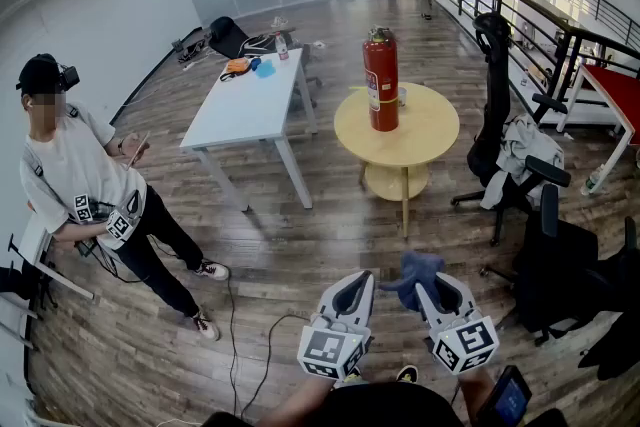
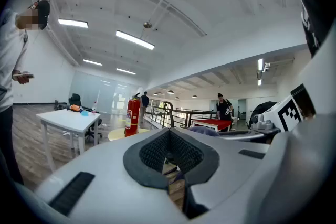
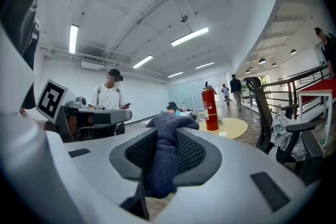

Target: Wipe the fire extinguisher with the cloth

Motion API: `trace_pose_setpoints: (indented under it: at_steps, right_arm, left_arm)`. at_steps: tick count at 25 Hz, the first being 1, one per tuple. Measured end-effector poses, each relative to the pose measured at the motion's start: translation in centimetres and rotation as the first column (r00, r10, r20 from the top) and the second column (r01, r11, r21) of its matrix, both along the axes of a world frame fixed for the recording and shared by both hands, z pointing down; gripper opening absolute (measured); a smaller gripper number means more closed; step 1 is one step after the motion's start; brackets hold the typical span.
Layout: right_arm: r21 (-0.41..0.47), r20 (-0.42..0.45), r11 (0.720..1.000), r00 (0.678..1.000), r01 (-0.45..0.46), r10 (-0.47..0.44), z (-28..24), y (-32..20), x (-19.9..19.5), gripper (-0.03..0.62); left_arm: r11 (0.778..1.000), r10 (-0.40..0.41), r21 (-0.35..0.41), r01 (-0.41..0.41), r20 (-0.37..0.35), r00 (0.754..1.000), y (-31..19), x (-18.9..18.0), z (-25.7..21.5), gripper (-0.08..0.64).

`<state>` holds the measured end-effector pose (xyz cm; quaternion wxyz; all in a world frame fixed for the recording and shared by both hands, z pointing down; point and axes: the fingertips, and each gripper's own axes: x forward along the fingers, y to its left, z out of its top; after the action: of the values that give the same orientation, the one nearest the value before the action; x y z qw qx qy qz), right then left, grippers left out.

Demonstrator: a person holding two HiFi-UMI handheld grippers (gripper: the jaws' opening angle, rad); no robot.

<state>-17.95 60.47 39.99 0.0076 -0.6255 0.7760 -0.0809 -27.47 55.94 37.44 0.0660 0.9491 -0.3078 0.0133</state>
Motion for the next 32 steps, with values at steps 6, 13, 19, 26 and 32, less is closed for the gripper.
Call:
trace_pose_setpoints:
  at_steps: [6, 13, 19, 26, 32]
  right_arm:
    - [-0.002, -0.006, 1.000, 1.000, -0.015, 0.015, -0.4, -1.7, -0.7, 0.108]
    - [-0.010, 0.000, 1.000, 1.000, -0.030, 0.030, 0.2, -3.5, -2.1, 0.107]
    - [-0.018, 0.002, 0.998, 0.998, -0.056, 0.056, 0.9, -6.8, -3.3, 0.107]
    - [0.013, 0.079, 0.998, 0.995, -0.061, 0.060, 0.8, -10.0, -1.4, 0.107]
    - [0.040, 0.094, 0.999, 0.996, -0.010, 0.007, 1.3, -16.0, 2.0, 0.107]
  left_arm:
    - [1.000, 0.009, 0.005, -0.009, -0.012, 1.000, -1.6, -1.0, -0.4, 0.023]
    - [1.000, 0.022, 0.002, -0.022, -0.023, 1.000, -3.5, -2.7, -0.1, 0.023]
    - [1.000, 0.005, -0.005, -0.005, -0.043, 0.999, -6.5, -5.4, 0.6, 0.024]
    - [0.999, 0.025, -0.031, -0.026, -0.035, 0.999, -10.1, -4.0, 1.6, 0.023]
    - [1.000, 0.009, -0.011, -0.009, -0.013, 1.000, -15.5, 0.5, 2.0, 0.023]
